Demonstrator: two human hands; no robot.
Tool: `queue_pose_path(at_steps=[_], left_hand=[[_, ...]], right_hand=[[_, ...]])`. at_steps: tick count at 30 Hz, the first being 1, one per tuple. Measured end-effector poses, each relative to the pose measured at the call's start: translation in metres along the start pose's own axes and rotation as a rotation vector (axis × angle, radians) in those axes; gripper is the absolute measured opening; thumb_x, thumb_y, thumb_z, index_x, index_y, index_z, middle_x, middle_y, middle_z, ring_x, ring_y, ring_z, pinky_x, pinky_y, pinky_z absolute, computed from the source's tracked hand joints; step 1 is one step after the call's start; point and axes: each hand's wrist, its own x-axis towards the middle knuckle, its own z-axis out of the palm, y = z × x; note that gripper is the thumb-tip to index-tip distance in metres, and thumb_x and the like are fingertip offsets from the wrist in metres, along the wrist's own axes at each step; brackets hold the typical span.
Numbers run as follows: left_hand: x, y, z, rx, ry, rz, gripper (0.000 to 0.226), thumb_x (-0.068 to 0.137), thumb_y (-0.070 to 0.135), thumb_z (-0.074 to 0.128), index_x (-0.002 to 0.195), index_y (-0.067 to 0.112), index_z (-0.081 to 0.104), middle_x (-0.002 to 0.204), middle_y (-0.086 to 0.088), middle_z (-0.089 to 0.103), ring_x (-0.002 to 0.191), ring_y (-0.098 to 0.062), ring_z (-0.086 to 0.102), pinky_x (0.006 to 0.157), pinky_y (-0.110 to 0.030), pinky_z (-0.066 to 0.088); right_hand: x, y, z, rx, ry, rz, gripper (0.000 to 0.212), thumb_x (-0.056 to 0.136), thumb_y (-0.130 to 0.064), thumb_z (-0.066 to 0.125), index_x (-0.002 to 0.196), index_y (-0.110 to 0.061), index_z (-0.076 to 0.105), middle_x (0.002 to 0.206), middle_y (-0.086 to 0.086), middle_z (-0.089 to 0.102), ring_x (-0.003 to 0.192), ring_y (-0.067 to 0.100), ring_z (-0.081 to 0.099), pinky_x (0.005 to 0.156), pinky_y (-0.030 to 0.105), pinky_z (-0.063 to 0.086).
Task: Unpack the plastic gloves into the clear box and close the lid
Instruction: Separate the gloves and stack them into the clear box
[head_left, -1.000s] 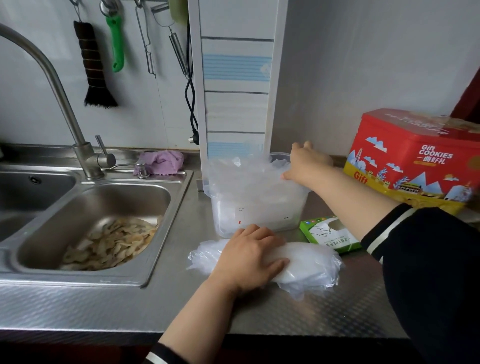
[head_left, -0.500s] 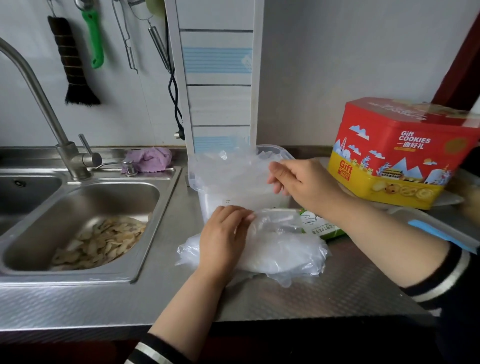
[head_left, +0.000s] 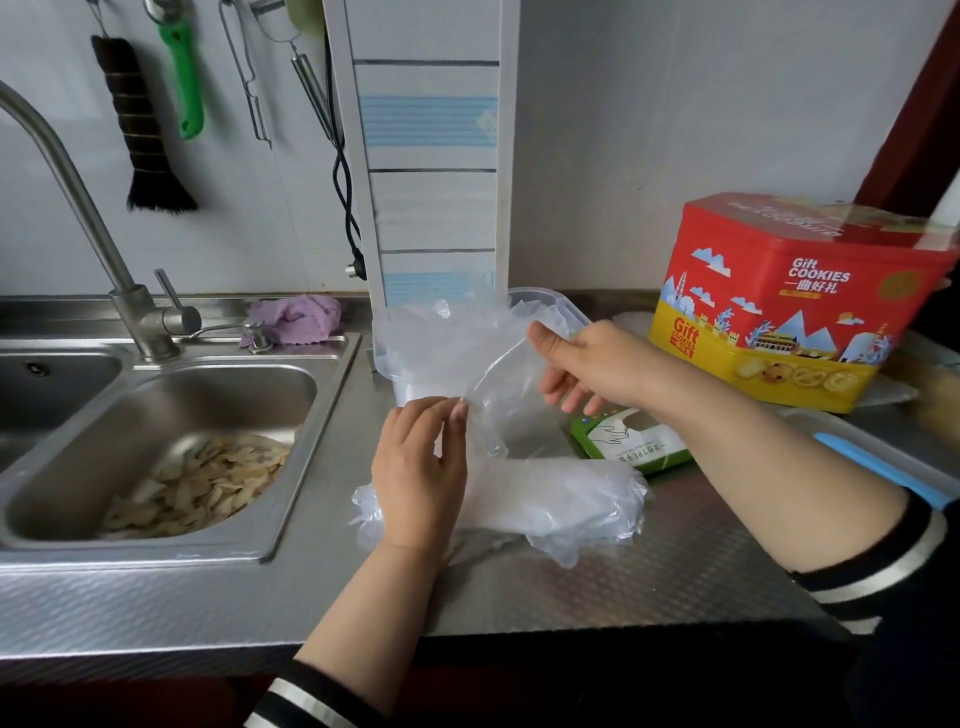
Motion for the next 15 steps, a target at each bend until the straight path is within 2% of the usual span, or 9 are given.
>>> queue_pose_path(at_steps=[2,4,6,8,11,15], left_hand=[[0.000,0.001,-0.001,-0.008,0.019,-0.020,0.026,0.095,0.027,0.053,0.088,0.010,0.072,0.088,0.003,0.068,0.078,-0.017,0.056,0.070,-0.018,0.039],[0.001,0.002,-0.002,-0.025,0.033,-0.053,0.028,0.096,0.028,0.051,0.087,0.010,0.072,0.088,0.003,0.068,0.079,-0.018,0.056,0.071,-0.017,0.038],[0.002,0.002,-0.002,-0.035,0.042,-0.071,0.028,0.096,0.028,0.051,0.088,0.010,0.071,0.088,0.003,0.068,0.079,-0.019,0.057,0.071,-0.018,0.038],[0.001,0.002,-0.002,-0.035,0.051,-0.054,0.027,0.096,0.026,0.051,0.088,0.010,0.072,0.088,0.002,0.068,0.078,-0.020,0.057,0.070,-0.019,0.039],[0.001,0.001,-0.002,-0.014,0.072,0.021,0.024,0.096,0.024,0.054,0.088,0.008,0.072,0.088,0.000,0.068,0.076,-0.020,0.056,0.069,-0.024,0.043],[0.002,-0.003,-0.001,0.014,0.062,0.205,0.024,0.098,0.024,0.056,0.092,0.007,0.073,0.089,-0.003,0.069,0.077,-0.021,0.054,0.069,-0.028,0.044]], right_hand=[[0.000,-0.004,0.001,0.009,0.076,-0.044,0.081,0.074,-0.078,0.033,0.085,-0.007,0.069,0.080,0.003,0.073,0.071,0.019,0.067,0.069,0.034,0.055],[0.000,-0.005,0.001,-0.101,0.166,-0.123,0.086,0.072,-0.079,0.031,0.083,0.002,0.058,0.078,0.012,0.065,0.071,0.030,0.058,0.068,0.038,0.050],[-0.002,-0.005,0.004,-0.192,0.104,-0.133,0.083,0.065,-0.082,0.025,0.080,-0.006,0.055,0.080,0.007,0.060,0.073,0.020,0.054,0.071,0.033,0.044],[-0.003,-0.006,0.010,-0.129,-0.007,-0.106,0.082,0.066,-0.081,0.022,0.086,-0.016,0.067,0.096,-0.001,0.068,0.086,0.011,0.059,0.082,0.027,0.045],[-0.002,-0.014,0.015,-0.015,0.057,-0.138,0.076,0.083,-0.071,0.024,0.089,-0.014,0.074,0.093,-0.003,0.071,0.082,0.008,0.061,0.071,0.016,0.041],[0.005,-0.027,0.014,0.140,-0.038,-0.072,0.072,0.082,-0.071,0.038,0.092,-0.009,0.073,0.084,-0.001,0.073,0.075,0.010,0.066,0.064,0.020,0.051]])
